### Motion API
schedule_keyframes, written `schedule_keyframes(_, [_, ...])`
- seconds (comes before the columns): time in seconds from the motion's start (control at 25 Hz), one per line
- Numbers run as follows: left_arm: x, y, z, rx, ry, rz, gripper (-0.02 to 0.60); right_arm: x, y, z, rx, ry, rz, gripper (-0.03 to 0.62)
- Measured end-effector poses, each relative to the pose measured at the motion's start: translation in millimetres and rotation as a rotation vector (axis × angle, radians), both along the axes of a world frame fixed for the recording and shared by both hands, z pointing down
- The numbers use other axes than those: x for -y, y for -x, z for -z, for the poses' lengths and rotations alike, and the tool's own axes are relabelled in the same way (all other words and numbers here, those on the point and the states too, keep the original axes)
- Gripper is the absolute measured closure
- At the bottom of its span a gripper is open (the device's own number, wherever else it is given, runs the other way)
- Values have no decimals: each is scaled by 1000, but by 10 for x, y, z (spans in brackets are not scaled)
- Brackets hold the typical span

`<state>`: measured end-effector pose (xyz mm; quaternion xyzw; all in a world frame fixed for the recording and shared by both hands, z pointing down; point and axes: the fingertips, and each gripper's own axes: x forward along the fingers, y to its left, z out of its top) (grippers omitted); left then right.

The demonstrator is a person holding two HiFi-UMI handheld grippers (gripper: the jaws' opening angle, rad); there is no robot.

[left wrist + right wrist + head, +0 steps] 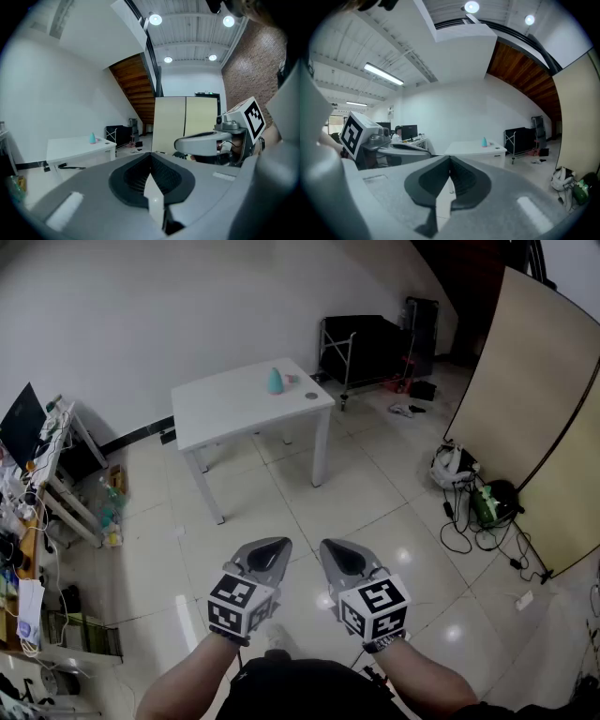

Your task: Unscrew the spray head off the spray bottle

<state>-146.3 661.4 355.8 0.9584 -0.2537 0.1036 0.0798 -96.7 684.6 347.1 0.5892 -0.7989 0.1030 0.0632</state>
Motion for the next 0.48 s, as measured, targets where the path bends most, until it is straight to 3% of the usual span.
schedule_keyframes(0.48, [874, 239, 48, -17, 11, -22, 566, 886, 246, 77, -22, 8, -18, 602])
